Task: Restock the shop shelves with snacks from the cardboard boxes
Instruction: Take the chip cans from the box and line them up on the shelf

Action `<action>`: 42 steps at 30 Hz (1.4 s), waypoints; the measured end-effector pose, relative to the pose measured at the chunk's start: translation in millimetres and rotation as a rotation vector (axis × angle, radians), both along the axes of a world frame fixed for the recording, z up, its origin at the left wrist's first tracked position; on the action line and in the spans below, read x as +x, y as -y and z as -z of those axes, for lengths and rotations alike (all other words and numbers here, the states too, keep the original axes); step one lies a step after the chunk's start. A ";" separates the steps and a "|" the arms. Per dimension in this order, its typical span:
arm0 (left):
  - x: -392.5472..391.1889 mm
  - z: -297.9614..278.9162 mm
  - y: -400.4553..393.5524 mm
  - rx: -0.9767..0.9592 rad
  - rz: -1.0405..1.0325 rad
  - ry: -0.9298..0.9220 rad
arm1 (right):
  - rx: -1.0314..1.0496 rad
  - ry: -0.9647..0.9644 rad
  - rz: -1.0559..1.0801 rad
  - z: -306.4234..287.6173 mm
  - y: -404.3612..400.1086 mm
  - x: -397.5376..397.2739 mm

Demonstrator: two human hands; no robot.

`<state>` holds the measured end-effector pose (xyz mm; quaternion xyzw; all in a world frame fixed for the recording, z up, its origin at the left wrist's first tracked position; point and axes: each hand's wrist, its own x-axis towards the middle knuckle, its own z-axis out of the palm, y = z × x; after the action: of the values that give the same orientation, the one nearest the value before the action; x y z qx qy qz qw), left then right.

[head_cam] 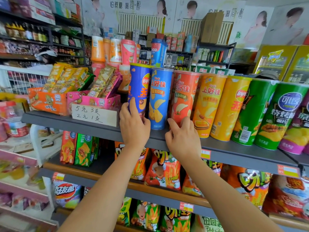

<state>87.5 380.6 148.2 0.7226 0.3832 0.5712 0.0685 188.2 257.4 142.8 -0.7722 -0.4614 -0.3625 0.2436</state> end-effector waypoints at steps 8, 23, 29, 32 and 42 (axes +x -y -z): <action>-7.2 4.4 8.6 -0.078 0.137 0.076 | 0.056 0.008 -0.058 1.6 1.4 0.8; -111.6 82.4 124.7 -0.444 0.374 -0.690 | -0.203 -0.596 -0.538 102.2 125.0 -75.9; -124.1 119.6 186.3 -0.681 0.555 -1.032 | -0.491 -0.843 -0.458 167.8 201.1 -75.9; -129.0 126.7 200.4 -0.705 0.588 -1.048 | -0.506 -0.886 -0.426 167.5 215.5 -84.1; -169.1 137.6 147.4 -0.717 0.661 -0.859 | -0.445 -0.912 -0.363 148.8 163.9 -123.5</action>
<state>-81.6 233.3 10.6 0.8988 0.3008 0.0168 0.3184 64.7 93.4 -6.1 -0.7920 -0.5007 0.1639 0.3085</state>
